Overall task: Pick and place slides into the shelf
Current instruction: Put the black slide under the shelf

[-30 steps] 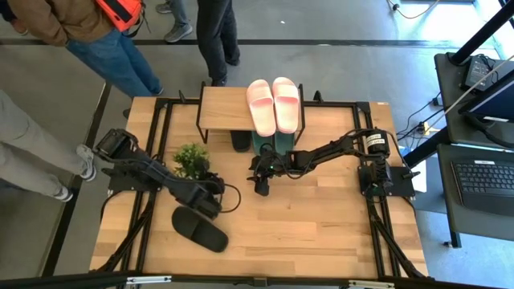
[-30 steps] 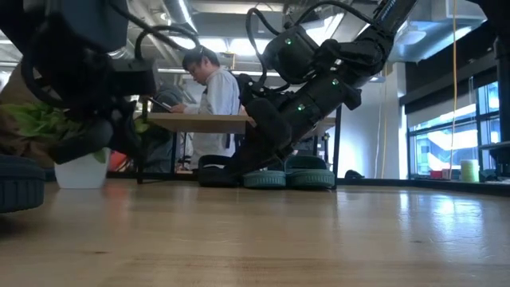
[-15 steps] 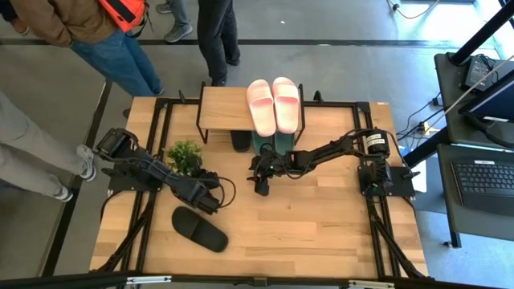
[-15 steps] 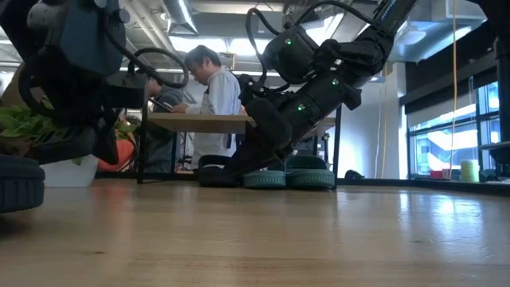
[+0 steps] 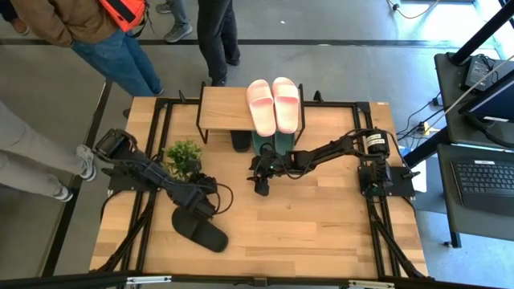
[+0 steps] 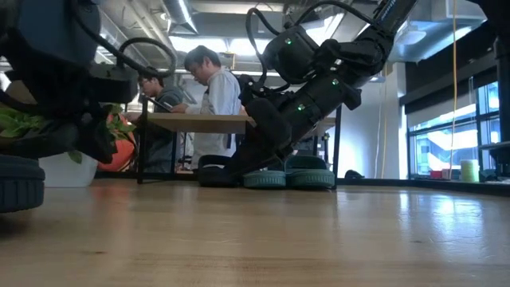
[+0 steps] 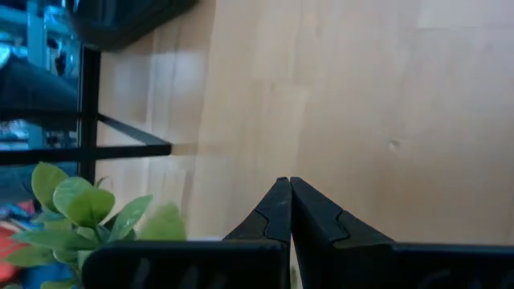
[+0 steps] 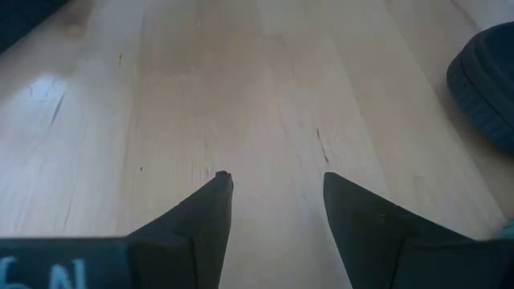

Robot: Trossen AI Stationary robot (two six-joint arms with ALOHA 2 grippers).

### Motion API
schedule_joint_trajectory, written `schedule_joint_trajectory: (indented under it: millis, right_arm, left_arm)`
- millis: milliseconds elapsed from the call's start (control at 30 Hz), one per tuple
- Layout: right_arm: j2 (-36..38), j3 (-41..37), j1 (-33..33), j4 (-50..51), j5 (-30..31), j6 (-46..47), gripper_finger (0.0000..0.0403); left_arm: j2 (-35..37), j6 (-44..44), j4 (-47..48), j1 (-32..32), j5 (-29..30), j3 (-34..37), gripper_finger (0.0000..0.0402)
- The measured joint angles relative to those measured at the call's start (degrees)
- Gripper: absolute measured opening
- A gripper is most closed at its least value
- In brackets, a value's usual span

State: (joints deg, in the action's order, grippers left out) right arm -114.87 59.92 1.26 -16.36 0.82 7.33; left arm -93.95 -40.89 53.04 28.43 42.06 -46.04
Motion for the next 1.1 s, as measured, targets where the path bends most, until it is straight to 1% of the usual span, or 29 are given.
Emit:
schedule_joint_trajectory:
  millis: [100,267,333,433,533,667,767,867,967,1100]
  right_arm:
    - [0.00,0.00,0.00,0.00,0.00,-0.01,0.0197]
    - [0.00,0.00,0.00,0.00,0.00,-0.04,0.0197]
    - [0.00,0.00,0.00,0.00,0.00,-0.04,0.0197]
    - [0.00,0.00,0.00,0.00,0.00,-0.04,0.0197]
    - [-0.01,0.00,-0.01,0.00,0.00,-0.04,0.0197]
    - [0.34,0.00,-0.23,0.62,0.00,0.00,0.0197]
    - [1.55,0.00,-0.76,1.72,0.04,0.19,0.0197]
    - [3.60,0.01,-1.72,2.33,0.00,-0.73,0.0197]
    - [6.13,-0.43,-2.79,3.86,0.00,-4.87,0.0197]
    - [10.37,-5.55,-3.53,2.52,-0.02,-5.71,0.0197]
  left_arm:
    - [0.00,1.84,-0.02,0.98,0.00,0.00,0.0000]
    - [0.00,1.31,0.00,0.88,-0.20,-0.04,0.0000]
    - [0.00,0.70,0.07,0.49,-1.75,-0.24,0.0007]
    - [0.00,0.57,0.07,0.30,-3.85,-1.31,0.0034]
    - [0.00,1.66,0.37,0.61,-4.26,-3.10,0.0076]
    - [0.00,3.09,2.22,1.07,-3.32,-5.86,0.0132]
    - [-0.02,2.33,5.27,1.49,-1.41,-8.10,0.0161]
    - [-0.02,2.06,6.84,2.43,-0.49,-10.22,0.0172]
    - [-0.02,2.21,6.83,3.77,-0.27,-12.22,0.0174]
    - [0.03,0.44,6.24,5.57,-1.79,-14.33,0.0175]
